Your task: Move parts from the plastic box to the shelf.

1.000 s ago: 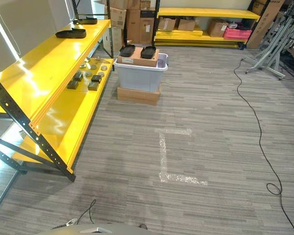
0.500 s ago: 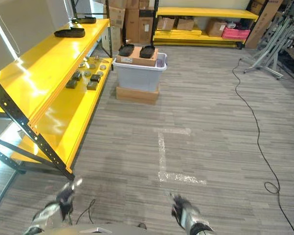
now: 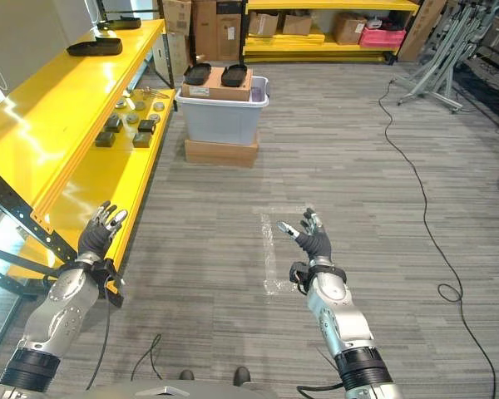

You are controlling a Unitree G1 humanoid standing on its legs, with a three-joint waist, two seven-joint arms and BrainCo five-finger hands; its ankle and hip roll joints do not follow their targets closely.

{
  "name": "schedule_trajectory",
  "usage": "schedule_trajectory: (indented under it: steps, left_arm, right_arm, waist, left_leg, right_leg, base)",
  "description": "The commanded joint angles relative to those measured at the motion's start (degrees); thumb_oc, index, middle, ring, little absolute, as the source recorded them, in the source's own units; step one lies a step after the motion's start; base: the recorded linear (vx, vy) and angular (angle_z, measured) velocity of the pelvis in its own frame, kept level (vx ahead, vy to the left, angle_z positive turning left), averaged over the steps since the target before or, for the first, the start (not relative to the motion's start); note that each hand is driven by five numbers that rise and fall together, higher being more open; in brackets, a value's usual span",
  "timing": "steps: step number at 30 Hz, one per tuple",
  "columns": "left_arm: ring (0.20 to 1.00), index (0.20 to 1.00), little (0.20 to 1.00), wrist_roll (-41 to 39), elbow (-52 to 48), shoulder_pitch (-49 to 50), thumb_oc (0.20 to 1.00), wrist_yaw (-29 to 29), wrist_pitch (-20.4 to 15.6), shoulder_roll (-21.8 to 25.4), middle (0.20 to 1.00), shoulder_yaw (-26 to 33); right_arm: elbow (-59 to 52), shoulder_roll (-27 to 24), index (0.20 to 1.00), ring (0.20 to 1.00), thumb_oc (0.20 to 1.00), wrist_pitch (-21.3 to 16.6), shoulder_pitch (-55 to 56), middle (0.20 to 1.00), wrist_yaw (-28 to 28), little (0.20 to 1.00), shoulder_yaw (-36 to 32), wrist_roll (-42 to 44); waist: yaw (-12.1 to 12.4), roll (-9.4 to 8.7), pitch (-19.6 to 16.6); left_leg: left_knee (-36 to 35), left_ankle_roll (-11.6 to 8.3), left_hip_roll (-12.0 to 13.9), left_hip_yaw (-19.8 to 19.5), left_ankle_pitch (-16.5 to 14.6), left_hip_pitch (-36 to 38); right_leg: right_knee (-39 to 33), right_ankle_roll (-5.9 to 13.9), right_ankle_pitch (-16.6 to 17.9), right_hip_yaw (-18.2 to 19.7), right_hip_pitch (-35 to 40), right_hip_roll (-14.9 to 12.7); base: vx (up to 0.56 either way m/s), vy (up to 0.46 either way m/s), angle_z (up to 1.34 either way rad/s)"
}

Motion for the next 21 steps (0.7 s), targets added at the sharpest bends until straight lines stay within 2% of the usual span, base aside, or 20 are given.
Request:
schedule_trajectory:
  steps: [1, 4, 7, 9, 15, 19, 21]
  left_arm:
    - [1.0, 1.0, 1.0, 0.26, -1.34, -2.52, 1.0, 1.12, -3.66, 2.43, 1.0, 2.23]
    - [1.0, 1.0, 1.0, 1.52, -4.59, -1.89, 1.0, 1.47, -4.11, 2.89, 1.0, 3.58]
    - [1.0, 1.0, 1.0, 2.92, -7.59, -0.55, 1.0, 0.08, -3.85, 3.52, 1.0, 5.18]
    - [1.0, 1.0, 1.0, 2.41, -9.29, 0.24, 1.0, -0.44, -3.14, 3.51, 1.0, 5.6]
    - [1.0, 1.0, 1.0, 0.23, -9.9, 0.8, 1.0, 1.04, -2.78, 3.42, 1.0, 5.33]
    - [1.0, 1.0, 1.0, 0.3, -9.16, 0.09, 1.0, 1.72, -3.88, 3.77, 1.0, 4.7]
    - [1.0, 1.0, 1.0, 1.31, -8.65, -1.38, 1.0, 2.86, -3.86, 4.13, 1.0, 4.09]
  right_arm:
    - [-6.04, -1.62, 1.0, 1.0, 1.0, -7.73, -1.89, 1.0, 0.28, 1.0, -0.77, -4.46]
    - [-10.01, -1.71, 1.0, 1.0, 1.0, -7.38, -1.47, 1.0, 1.02, 1.0, -1.36, -3.29]
    - [-11.02, -2.28, 1.0, 1.0, 1.0, -4.04, -0.04, 1.0, 2.09, 1.0, -1.56, -2.32]
    - [-10.87, -1.94, 1.0, 1.0, 1.0, -3.08, 0.56, 1.0, 2.7, 1.0, -1.55, -0.53]
    - [-10.25, -1.46, 1.0, 1.0, 1.0, -2.02, 0.17, 1.0, 2.71, 1.0, -0.3, 2.58]
    - [-8.73, -0.72, 1.0, 1.0, 1.0, -1.62, -0.83, 1.0, 2.23, 1.0, 1.3, 4.43]
    - [-7.08, 0.09, 1.0, 1.0, 1.0, -2.23, -1.95, 1.0, 1.65, 1.0, 2.41, 5.23]
  waist:
    - [0.41, -1.57, -2.6]
    - [0.65, -1.64, -2.55]
    - [0.75, -1.74, -2.45]
    - [0.88, -1.73, -2.48]
    - [1.23, -1.7, -2.08]
    - [1.28, -1.13, -1.53]
    - [1.07, -0.35, 0.17]
  left_leg:
    - [-0.49, 1.07, -2.6, -2.15, -0.06, -1.95]
    - [-0.49, 0.99, -2.75, -2.37, -0.13, -1.96]
    - [-0.49, 0.91, -2.77, -2.38, -0.15, -1.75]
    - [-0.49, 0.91, -2.87, -2.47, -0.16, -1.72]
    - [-0.49, 1.44, -3.73, -2.8, -0.37, -1.44]
    - [-0.49, 2.48, -4.56, -3.28, -0.41, -1.44]
    - [0.48, 4.04, -5.35, -3.71, -0.43, -1.77]
  right_leg:
    - [0.11, 2.78, 0.08, -2.03, 0.77, -0.76]
    - [0.11, 2.9, -0.01, -2.1, 0.86, -0.8]
    - [0.11, 2.93, -0.11, -2.28, 1.04, -1.0]
    - [0.11, 3.0, -0.09, -2.21, 1.0, -1.11]
    - [0.11, 3.29, 0.22, -1.81, 1.13, -1.68]
    - [3.5, 3.54, -0.65, -0.86, -0.22, -2.47]
    - [11.24, 3.95, -1.48, -0.07, -3.21, -3.54]
  base:
    - [0.03, 0.019, -0.04]
    - [0.04, 0.027, -0.01]
    - [0.03, 0.028, 0.01]
    - [0.04, 0.054, 0.01]
    - [0.05, 0.078, -0.03]
    - [0.05, 0.14, -0.08]
    - [0.03, 0.21, -0.1]
